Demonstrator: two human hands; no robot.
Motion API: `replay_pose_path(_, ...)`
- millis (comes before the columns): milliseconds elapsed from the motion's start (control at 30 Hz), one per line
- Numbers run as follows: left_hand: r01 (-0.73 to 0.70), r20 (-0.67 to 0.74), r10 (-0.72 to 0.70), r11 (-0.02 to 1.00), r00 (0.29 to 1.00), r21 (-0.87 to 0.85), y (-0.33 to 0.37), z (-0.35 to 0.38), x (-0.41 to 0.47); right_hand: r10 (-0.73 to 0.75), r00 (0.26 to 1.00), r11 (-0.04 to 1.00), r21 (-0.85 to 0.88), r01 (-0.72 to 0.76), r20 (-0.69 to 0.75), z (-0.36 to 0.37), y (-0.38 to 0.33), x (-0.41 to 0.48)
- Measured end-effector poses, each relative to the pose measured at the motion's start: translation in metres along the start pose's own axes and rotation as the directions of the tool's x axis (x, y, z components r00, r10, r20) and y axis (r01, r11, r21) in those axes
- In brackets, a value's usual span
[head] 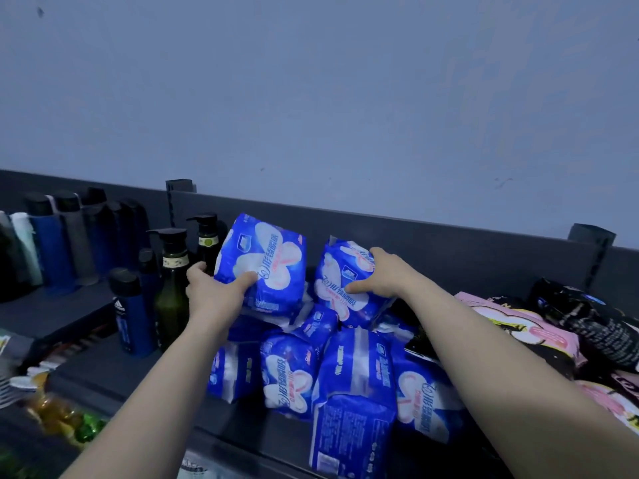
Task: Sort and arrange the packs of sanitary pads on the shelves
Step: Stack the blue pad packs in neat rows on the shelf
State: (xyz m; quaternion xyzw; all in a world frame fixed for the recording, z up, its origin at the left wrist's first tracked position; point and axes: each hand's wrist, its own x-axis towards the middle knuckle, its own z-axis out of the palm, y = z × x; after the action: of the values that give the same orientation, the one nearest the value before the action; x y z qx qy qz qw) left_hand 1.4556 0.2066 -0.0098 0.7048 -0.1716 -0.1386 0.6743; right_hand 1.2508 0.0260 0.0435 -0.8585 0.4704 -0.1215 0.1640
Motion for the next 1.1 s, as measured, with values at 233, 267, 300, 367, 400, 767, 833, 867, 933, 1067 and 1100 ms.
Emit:
replay_pose_path(233, -0.110, 0.009, 0.110, 0.993, 0.994, -0.046, 0.006, -0.007, -0.002, -0.002, 0.994, 1.000, -0.003, 0.001, -0.111, 0.003, 0.004, 0.000)
replay_pose_path(267, -0.138, -0.006, 0.138, 0.989, 0.990, -0.051, 0.006, -0.006, -0.004, -0.009, 0.991, 1.000, 0.000, 0.009, -0.130, 0.000, 0.005, -0.002)
replay_pose_path(300, -0.165, -0.022, 0.164, 0.984, 0.986, -0.067, 0.008, -0.004, -0.006, -0.013, 0.987, 1.000, 0.008, 0.015, -0.157, -0.004, 0.007, -0.005)
replay_pose_path(367, -0.206, -0.050, 0.202, 0.972, 0.978, -0.110, 0.014, 0.003, -0.010, -0.006, 0.973, 0.999, 0.042, 0.016, -0.229, -0.017, 0.014, -0.013)
replay_pose_path(400, -0.227, -0.058, 0.221, 0.964, 0.974, -0.140, 0.017, 0.007, -0.012, 0.004, 0.963, 0.997, 0.071, 0.015, -0.268, -0.025, 0.018, -0.019)
replay_pose_path(767, -0.379, 0.023, 0.429, 0.820, 0.903, -0.429, 0.068, 0.093, -0.083, 0.161, 0.787, 0.971, 0.240, -0.016, -0.596, -0.126, 0.087, -0.125)
replay_pose_path(833, -0.375, 0.070, 0.456, 0.800, 0.887, -0.468, 0.078, 0.113, -0.103, 0.191, 0.742, 0.969, 0.245, -0.037, -0.642, -0.140, 0.104, -0.151)
replay_pose_path(867, -0.366, 0.098, 0.464, 0.796, 0.880, -0.483, 0.083, 0.124, -0.114, 0.209, 0.722, 0.966, 0.255, -0.047, -0.659, -0.147, 0.113, -0.164)
replay_pose_path(933, -0.343, 0.155, 0.477, 0.789, 0.865, -0.510, 0.089, 0.146, -0.138, 0.244, 0.684, 0.962, 0.264, -0.077, -0.688, -0.162, 0.132, -0.193)
replay_pose_path(1067, -0.279, 0.293, 0.482, 0.801, 0.826, -0.530, 0.092, 0.188, -0.202, 0.311, 0.605, 0.950, 0.257, -0.176, -0.733, -0.187, 0.179, -0.260)
replay_pose_path(1100, -0.265, 0.325, 0.486, 0.801, 0.811, -0.537, 0.092, 0.198, -0.221, 0.329, 0.585, 0.944, 0.258, -0.204, -0.741, -0.193, 0.191, -0.279)
